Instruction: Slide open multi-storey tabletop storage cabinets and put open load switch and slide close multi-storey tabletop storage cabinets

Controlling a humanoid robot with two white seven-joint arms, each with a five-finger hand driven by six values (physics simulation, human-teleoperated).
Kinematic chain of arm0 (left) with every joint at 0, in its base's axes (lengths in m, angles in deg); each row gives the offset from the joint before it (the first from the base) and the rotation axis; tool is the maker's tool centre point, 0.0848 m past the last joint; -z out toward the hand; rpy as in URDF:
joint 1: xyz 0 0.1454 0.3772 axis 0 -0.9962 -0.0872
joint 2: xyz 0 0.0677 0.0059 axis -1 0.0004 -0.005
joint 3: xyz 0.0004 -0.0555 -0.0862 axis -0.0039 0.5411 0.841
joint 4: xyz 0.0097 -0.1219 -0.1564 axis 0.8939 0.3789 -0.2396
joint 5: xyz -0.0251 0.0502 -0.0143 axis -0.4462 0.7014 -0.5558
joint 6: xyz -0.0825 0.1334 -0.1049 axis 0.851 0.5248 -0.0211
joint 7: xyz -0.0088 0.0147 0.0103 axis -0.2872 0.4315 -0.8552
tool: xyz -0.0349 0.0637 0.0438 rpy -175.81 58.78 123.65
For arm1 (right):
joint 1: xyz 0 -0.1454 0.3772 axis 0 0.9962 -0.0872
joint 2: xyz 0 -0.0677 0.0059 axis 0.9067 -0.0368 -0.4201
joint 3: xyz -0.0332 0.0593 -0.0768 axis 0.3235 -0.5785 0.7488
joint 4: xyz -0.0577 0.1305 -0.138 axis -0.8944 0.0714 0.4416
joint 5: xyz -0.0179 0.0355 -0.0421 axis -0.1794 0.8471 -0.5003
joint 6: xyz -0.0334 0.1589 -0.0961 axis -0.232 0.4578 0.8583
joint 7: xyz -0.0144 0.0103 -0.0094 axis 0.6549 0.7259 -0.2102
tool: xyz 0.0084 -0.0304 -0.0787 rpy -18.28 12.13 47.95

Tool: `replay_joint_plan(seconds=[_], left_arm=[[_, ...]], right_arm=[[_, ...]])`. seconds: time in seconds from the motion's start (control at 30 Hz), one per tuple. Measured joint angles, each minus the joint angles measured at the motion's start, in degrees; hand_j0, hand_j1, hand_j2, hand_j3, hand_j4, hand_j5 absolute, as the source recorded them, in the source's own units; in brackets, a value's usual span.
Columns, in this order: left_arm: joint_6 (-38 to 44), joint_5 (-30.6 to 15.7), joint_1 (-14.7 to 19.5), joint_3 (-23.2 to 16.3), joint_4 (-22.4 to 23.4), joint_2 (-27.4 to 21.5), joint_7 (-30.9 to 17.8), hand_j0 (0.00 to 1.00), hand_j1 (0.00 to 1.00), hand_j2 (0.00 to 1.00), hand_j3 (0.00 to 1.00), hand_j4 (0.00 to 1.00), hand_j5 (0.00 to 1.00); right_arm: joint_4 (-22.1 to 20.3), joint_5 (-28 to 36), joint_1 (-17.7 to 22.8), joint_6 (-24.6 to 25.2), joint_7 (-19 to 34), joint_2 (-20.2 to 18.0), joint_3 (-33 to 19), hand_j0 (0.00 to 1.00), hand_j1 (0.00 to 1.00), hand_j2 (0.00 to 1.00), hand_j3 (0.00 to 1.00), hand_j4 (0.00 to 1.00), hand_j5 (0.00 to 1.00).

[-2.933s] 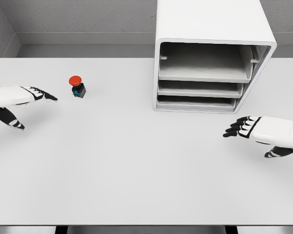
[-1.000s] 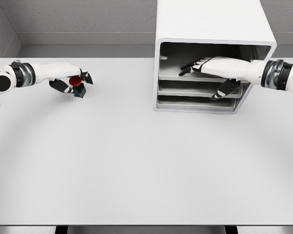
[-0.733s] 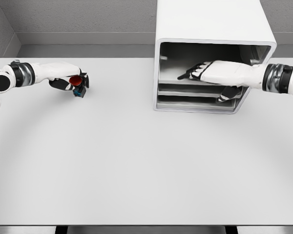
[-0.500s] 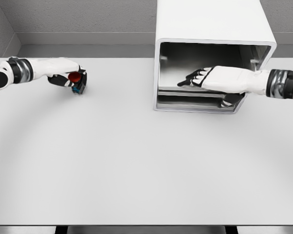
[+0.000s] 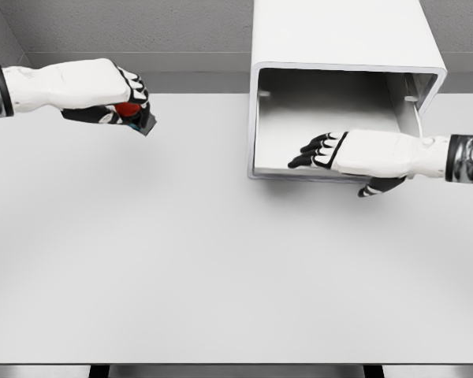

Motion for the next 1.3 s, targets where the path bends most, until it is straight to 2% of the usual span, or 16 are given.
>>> replay_joint_plan(seconds=[0.13,0.27,0.5,0.9,1.03,1.2,1.3], left_arm=[[0.0,-4.4,0.1,-0.2,-7.5,-4.7,0.0,0.40,0.40,0.40,0.40,0.40,0.40],[0.0,-6.6,0.4,-0.2,-10.3,-5.8,0.0,0.40,0.40,0.40,0.40,0.40,0.40],[0.0,-8.9,1.0,-0.2,-11.2,-5.6,0.0,0.40,0.40,0.40,0.40,0.40,0.40],[0.0,-9.2,3.3,-0.2,-11.0,-2.0,0.0,0.40,0.40,0.40,0.40,0.40,0.40],[0.0,-9.2,4.0,-0.2,-11.0,-1.0,0.0,0.40,0.40,0.40,0.40,0.40,0.40],[0.0,-9.2,4.9,-0.1,-11.0,0.5,0.0,0.40,0.40,0.40,0.40,0.40,0.40],[0.0,-9.2,5.4,-0.2,-10.9,2.6,0.0,0.40,0.40,0.40,0.40,0.40,0.40]], right_arm=[[-1.3,-0.5,0.0,-0.9,0.2,-0.5,-0.5,1.00,1.00,1.00,1.00,1.00,1.00],[-2.1,-0.4,0.7,-0.9,0.2,-0.9,-0.7,1.00,1.00,1.00,1.00,1.00,1.00],[-3.3,-0.3,2.8,-1.0,0.2,-3.0,-2.9,1.00,1.00,1.00,1.00,1.00,1.00],[-4.1,1.1,4.0,-1.2,0.3,-5.0,-5.9,1.00,1.00,1.00,1.00,1.00,1.00],[-4.6,1.6,6.3,-1.2,0.3,-6.1,-7.6,1.00,1.00,1.00,1.00,1.00,1.00],[-5.1,2.7,6.5,-1.2,0.3,-7.0,-9.5,1.00,1.00,1.00,1.00,1.00,1.00],[-5.3,4.2,8.9,-1.2,0.3,-8.0,-11.9,1.00,1.00,1.00,1.00,1.00,1.00]])
